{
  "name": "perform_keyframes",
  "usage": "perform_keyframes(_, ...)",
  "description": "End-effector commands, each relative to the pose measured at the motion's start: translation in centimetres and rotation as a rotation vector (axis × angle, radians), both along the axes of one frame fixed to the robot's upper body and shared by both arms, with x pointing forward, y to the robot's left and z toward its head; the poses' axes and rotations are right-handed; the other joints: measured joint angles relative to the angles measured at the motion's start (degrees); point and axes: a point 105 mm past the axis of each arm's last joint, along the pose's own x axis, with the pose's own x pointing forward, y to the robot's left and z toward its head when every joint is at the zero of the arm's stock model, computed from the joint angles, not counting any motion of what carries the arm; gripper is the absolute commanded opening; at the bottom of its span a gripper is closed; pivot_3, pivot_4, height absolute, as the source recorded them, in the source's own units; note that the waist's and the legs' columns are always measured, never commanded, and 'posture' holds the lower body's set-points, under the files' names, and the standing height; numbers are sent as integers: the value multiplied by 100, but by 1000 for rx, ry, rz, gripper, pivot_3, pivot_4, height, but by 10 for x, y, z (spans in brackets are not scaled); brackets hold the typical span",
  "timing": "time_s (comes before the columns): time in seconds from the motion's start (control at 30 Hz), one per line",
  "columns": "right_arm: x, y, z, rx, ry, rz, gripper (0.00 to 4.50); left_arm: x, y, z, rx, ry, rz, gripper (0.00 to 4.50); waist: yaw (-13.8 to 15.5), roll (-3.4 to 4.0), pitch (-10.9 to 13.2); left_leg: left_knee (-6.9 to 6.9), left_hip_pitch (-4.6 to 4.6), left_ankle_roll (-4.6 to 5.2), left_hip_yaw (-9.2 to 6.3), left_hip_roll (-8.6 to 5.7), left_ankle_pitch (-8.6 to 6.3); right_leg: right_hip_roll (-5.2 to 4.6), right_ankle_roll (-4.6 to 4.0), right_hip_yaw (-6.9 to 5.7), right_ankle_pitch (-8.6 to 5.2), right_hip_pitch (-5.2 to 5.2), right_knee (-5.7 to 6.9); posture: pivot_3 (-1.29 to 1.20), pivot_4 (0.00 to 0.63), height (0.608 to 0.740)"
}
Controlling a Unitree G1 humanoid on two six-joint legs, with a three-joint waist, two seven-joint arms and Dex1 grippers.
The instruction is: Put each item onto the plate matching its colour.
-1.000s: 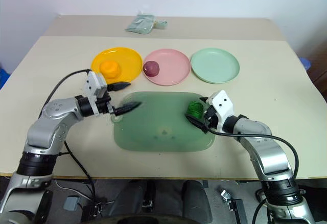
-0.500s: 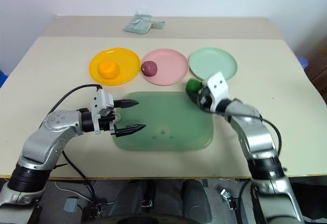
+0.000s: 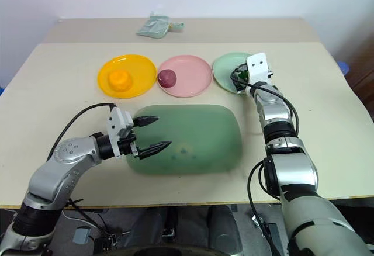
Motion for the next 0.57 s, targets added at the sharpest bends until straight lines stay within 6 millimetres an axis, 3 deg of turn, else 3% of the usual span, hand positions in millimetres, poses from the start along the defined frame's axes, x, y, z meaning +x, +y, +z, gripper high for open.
perform_keyframes(0.03, -24, -7, 21, -48, -94, 140, 4472, 16, 34, 12, 8, -91, 188, 4500, 31, 0, 0, -1, 0, 0, 0, 0, 0, 0, 0, 0, 0, 0, -1, 0, 150, 740)
perform_keyframes(0.13, -60, -11, 12, -7, -25, 310, 4472, 22, 74, 11, -7, -99, 348, 4500, 32, 1, 0, 2, 0, 1, 1, -2, -1, -4, 0, 0, 0, 5, -3, 0, 150, 740)
perform_keyframes(0.17, -80, -11, 1, -28, 34, 390, 4472, 19, 92, 7, 3, -90, 396, 4500, 26, 1, 0, 2, 1, 1, 1, -1, -1, -5, 0, -1, 0, 6, -4, 0, 150, 740)
perform_keyframes(0.3, -129, -13, -23, -40, 202, 533, 4472, 7, 125, -4, 50, -57, 463, 4500, 23, 5, 0, -6, 4, 3, 2, 1, -2, -9, 0, -1, 0, 5, -9, 0, 150, 740)
perform_keyframes(0.43, -143, -22, -27, 8, 254, 514, 4472, -7, 143, -13, 75, -21, 501, 4500, 13, 5, -1, 0, 15, 3, 9, 5, -4, -17, -2, 6, 3, 9, -19, 0, 150, 740)
perform_keyframes(0.57, -140, -22, -26, 16, 259, 509, 4472, -11, 140, -16, 70, -21, 511, 4500, 47, 5, -1, -1, 15, 2, 1, 6, -5, -33, -5, 7, 3, 8, -17, 0, 150, 740)
